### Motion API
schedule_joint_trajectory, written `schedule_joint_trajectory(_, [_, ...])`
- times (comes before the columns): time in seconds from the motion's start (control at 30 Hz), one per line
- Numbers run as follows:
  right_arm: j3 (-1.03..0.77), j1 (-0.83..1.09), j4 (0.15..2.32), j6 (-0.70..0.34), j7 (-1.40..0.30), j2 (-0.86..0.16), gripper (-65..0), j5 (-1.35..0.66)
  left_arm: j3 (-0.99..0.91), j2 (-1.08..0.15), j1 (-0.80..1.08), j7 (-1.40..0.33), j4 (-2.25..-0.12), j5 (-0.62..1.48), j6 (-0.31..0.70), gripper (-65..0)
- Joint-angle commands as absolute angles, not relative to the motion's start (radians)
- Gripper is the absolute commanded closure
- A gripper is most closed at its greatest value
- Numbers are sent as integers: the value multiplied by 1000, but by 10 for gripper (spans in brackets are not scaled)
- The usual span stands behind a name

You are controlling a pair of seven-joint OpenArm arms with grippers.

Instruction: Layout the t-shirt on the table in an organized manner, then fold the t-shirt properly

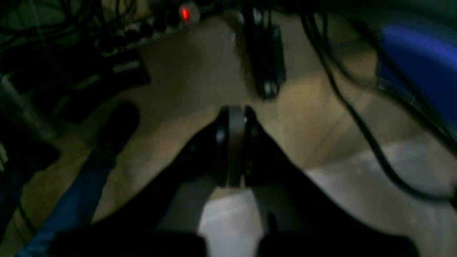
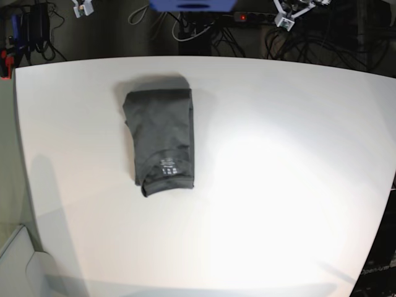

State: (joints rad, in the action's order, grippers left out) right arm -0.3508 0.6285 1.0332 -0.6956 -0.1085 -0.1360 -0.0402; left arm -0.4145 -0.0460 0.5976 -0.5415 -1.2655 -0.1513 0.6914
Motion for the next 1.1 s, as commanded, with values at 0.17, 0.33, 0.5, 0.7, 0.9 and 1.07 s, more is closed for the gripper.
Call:
schedule_joint_trajectory(0.17, [-355,440,567,-698,96,-177,0,-13,-403,-88,522,-308,-944,-156,698,0])
schedule_joint_trajectory(0.33, [-243,315,268,-698,289,-197,0,-13,-358,-130,401,-191,-633,-150,698,0])
schedule_joint_trajectory(0.5, [-179,308,259,-698,314,-170,0,-18,-337,-142,349,-147,-545,-157,698,0])
schedule_joint_trajectory(0.7, [-180,309,255,-698,314,-150,0,-19,-332,-157,343,-143,-550,-157,698,0])
schedule_joint_trajectory(0.9, [-182,302,255,-698,314,-150,0,-21,-278,-163,289,-150,-510,-157,698,0])
schedule_joint_trajectory(1.07, [-182,300,259,-698,314,-150,0,-21,-277,-154,286,-145,-495,-157,698,0])
